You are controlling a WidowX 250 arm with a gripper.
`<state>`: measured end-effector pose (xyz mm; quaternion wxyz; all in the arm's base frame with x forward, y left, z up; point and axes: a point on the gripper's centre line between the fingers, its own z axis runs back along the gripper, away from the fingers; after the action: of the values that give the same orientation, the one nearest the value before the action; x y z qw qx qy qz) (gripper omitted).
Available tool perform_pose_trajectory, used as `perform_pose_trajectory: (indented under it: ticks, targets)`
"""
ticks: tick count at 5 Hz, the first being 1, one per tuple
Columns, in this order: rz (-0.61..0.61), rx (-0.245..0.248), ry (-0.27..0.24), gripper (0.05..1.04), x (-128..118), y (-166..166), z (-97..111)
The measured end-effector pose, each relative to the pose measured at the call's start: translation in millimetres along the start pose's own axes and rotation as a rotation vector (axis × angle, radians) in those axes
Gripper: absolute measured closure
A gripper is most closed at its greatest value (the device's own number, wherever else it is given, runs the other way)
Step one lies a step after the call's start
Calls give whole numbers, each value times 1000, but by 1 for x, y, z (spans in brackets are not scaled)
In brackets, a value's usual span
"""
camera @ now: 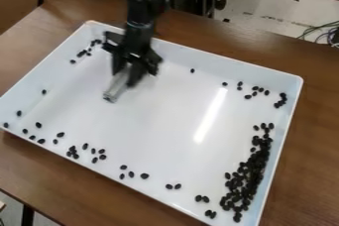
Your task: Sweep into pile
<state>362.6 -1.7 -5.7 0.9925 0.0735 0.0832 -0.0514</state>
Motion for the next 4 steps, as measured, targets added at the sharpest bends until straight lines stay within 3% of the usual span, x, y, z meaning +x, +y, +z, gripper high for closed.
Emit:
perform_pose_trajectory:
  ticks: [1, 3, 4]
  targets:
    - [-35, 13, -8, 730, 0, -33, 4]
    - [-146, -11, -42, 729, -6, -132, 23]
    - [-146, -22, -43, 730, -20, -147, 36]
